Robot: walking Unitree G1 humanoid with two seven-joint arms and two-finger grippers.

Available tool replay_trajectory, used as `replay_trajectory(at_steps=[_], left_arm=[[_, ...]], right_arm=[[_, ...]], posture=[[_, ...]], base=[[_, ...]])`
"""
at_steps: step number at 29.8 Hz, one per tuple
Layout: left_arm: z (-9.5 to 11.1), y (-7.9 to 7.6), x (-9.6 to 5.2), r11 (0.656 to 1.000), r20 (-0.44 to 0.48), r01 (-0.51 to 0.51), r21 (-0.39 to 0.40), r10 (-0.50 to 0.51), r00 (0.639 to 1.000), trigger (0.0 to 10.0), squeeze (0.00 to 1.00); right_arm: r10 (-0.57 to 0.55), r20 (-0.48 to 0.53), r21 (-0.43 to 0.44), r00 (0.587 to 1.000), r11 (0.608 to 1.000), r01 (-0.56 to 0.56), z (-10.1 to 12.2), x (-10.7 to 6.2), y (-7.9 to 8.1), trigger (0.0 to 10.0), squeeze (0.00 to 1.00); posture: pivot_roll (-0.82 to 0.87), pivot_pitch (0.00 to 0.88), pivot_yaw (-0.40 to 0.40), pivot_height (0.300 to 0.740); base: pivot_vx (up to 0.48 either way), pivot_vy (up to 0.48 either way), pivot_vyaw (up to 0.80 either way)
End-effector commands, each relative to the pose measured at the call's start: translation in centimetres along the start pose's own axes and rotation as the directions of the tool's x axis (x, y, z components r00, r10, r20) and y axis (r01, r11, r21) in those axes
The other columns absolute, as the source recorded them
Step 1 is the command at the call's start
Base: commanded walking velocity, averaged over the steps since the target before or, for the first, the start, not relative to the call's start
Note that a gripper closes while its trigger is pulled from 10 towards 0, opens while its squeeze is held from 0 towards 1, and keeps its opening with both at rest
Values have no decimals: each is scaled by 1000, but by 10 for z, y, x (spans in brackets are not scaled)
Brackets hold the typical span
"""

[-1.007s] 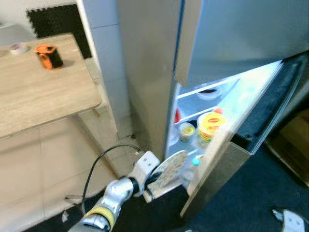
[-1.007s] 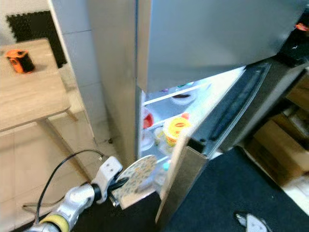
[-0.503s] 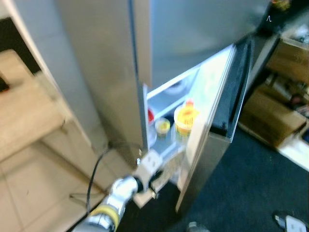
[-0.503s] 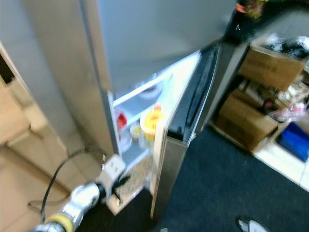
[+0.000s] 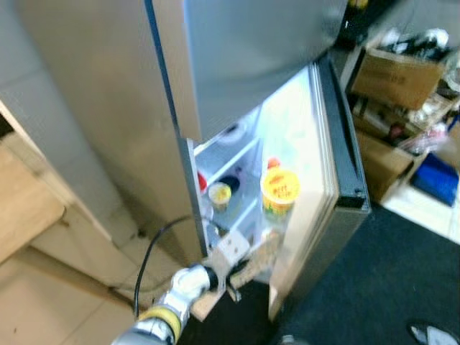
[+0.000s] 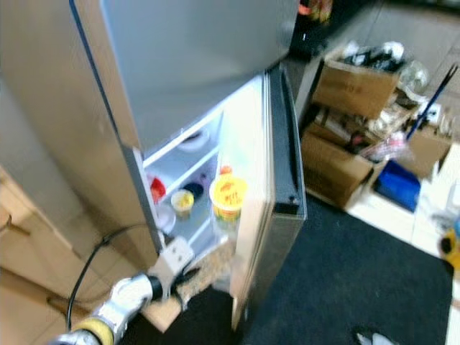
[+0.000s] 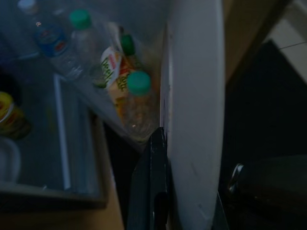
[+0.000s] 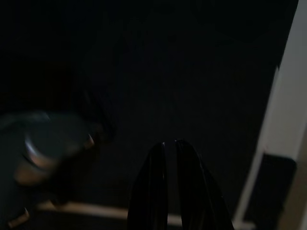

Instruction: Restocking fridge

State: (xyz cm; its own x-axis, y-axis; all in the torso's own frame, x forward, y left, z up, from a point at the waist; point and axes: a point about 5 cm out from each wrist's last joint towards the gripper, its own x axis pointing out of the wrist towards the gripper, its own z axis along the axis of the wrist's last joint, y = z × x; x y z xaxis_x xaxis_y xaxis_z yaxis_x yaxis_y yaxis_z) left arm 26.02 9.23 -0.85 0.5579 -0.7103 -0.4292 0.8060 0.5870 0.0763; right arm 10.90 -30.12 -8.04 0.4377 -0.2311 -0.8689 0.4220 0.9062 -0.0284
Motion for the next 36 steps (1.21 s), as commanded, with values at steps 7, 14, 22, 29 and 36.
replay_trajectory(at_steps=[7,14,22,29,36], left_arm=[[7,-7,5,1000,45,31,3,-31,998,10000,0],[-2,-5,-1,1000,18,24,-16,-23,1000,10000,0],[-24,11,-22,993,-60,-106,-55,102,993,10000,0],[-58,20,-50,948,-200,-279,-153,247,948,10000,0],[-90,9,-69,919,-358,-352,-174,274,893,10000,0]], right_arm=[[6,-18,7,1000,1000,-6,-7,0,1,10000,0],[56,16,3,998,998,-56,-1,1,9,10000,0],[371,158,-61,915,929,-366,33,3,48,10000,0],[723,290,-204,627,686,-698,92,-11,97,10000,0],[923,184,-367,337,383,-848,120,-33,133,10000,0]], posture=[[-47,53,-9,740],[-46,53,-7,740],[-44,51,-4,740],[-38,48,-9,740],[-40,48,-12,740]], base=[[0,0,-769],[0,0,-329],[0,0,0],[0,0,0],[0,0,0]])
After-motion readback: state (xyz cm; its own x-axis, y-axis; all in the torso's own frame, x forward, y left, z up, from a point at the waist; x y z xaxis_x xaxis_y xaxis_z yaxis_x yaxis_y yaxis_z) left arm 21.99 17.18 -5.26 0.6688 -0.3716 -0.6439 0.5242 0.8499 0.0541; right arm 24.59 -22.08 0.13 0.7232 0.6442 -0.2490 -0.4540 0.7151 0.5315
